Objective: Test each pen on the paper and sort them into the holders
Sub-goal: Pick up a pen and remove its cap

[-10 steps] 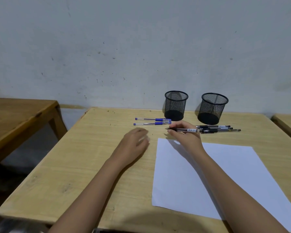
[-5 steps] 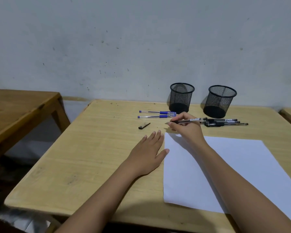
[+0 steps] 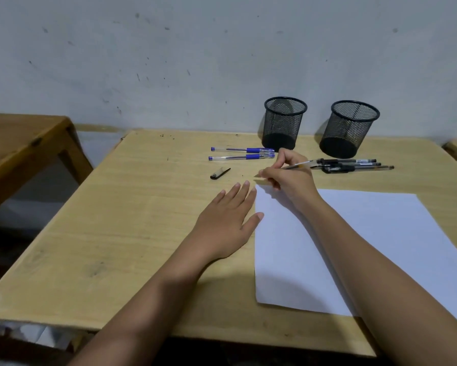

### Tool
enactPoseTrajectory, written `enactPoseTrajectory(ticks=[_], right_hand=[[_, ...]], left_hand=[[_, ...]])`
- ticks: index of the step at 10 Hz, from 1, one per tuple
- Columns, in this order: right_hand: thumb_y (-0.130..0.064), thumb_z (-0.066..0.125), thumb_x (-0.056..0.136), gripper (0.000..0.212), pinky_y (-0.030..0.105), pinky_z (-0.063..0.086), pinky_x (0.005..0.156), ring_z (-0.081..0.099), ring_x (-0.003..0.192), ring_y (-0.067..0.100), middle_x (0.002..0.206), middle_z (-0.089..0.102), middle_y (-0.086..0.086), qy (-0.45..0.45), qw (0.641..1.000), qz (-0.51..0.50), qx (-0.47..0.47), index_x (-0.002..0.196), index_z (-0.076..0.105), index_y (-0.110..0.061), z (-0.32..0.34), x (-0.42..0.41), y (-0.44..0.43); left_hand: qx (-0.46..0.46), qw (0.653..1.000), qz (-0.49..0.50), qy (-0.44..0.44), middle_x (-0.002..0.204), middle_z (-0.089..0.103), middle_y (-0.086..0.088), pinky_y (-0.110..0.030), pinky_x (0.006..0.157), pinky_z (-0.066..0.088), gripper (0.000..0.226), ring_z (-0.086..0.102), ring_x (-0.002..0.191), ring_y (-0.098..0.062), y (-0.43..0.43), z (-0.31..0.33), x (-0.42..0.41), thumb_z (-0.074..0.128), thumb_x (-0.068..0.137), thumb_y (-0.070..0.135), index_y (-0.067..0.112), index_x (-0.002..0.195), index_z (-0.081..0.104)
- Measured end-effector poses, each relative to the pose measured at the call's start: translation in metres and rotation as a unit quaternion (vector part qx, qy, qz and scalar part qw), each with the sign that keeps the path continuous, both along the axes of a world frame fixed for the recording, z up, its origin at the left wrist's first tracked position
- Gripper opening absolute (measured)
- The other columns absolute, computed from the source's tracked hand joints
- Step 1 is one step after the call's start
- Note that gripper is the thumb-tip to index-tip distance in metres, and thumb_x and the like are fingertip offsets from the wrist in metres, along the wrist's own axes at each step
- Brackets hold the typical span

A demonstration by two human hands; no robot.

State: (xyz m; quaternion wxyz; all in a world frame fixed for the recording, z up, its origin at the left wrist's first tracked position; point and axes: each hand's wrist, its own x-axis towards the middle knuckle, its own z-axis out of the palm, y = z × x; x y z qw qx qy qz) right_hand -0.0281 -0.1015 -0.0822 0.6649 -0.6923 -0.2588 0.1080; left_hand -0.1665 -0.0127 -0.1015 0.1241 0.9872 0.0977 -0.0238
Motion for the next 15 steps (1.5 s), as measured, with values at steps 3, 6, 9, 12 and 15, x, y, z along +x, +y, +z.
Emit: enactPoseTrajectory(ticks=[3, 6, 9, 12, 15], right_hand=[[0.014, 0.063, 0.066, 0.023, 0.025, 0.043, 0.051, 0.04, 0.049, 0.023, 0.058, 0.039, 0.014, 0.02, 1.0, 0.018, -0.005, 0.059, 0.042, 0.008, -0.007, 0.005, 0.001], [0.017, 0.054, 0.06, 0.035, 0.019, 0.03, 0.042, 0.027, 0.047, 0.014, 0.061, 0.03, 0.013, 0.069, 0.997, -0.039, 0.015, 0.053, 0.032, -0.01, -0.005, 0.003, 0.014], [0.013, 0.058, 0.062, 0.04, 0.024, 0.033, 0.05, 0.028, 0.048, 0.013, 0.054, 0.028, 0.007, 0.045, 0.998, -0.036, 0.008, 0.052, 0.03, -0.013, -0.01, 0.003, 0.015], [0.014, 0.058, 0.064, 0.039, 0.02, 0.032, 0.047, 0.03, 0.048, 0.01, 0.056, 0.027, 0.008, 0.053, 0.997, -0.044, 0.017, 0.053, 0.03, -0.011, -0.009, 0.003, 0.015], [0.016, 0.055, 0.059, 0.021, 0.021, 0.029, 0.042, 0.028, 0.048, 0.018, 0.061, 0.034, 0.016, 0.063, 0.998, -0.009, 0.02, 0.055, 0.04, 0.001, -0.007, 0.004, 0.013]], left_hand=[[0.001, 1.0, 0.009, -0.014, 0.157, -0.011, 0.009, -0.028, 0.118, -0.006, 0.058, -0.011, 0.144, -0.006, 0.0, -0.002, 0.0, 0.014, 0.098, 0.048, 0.026, 0.149, -0.003], [-0.012, 1.0, 0.02, -0.016, 0.157, -0.013, 0.01, -0.028, 0.118, -0.008, 0.058, -0.015, 0.143, -0.006, -0.002, -0.001, -0.001, 0.015, 0.098, 0.048, 0.028, 0.148, -0.005], [-0.014, 1.0, 0.023, -0.01, 0.157, -0.013, 0.011, -0.027, 0.116, -0.009, 0.058, -0.014, 0.143, -0.005, -0.002, 0.001, 0.0, 0.015, 0.098, 0.048, 0.028, 0.149, -0.005], [-0.017, 1.0, 0.023, -0.01, 0.157, -0.013, 0.011, -0.027, 0.117, -0.008, 0.058, -0.015, 0.143, -0.005, -0.003, 0.003, -0.001, 0.015, 0.098, 0.048, 0.028, 0.148, -0.006], [-0.005, 1.0, 0.022, -0.011, 0.157, -0.013, 0.01, -0.027, 0.117, -0.008, 0.058, -0.014, 0.143, -0.006, -0.002, 0.001, 0.0, 0.015, 0.098, 0.048, 0.028, 0.148, -0.005]])
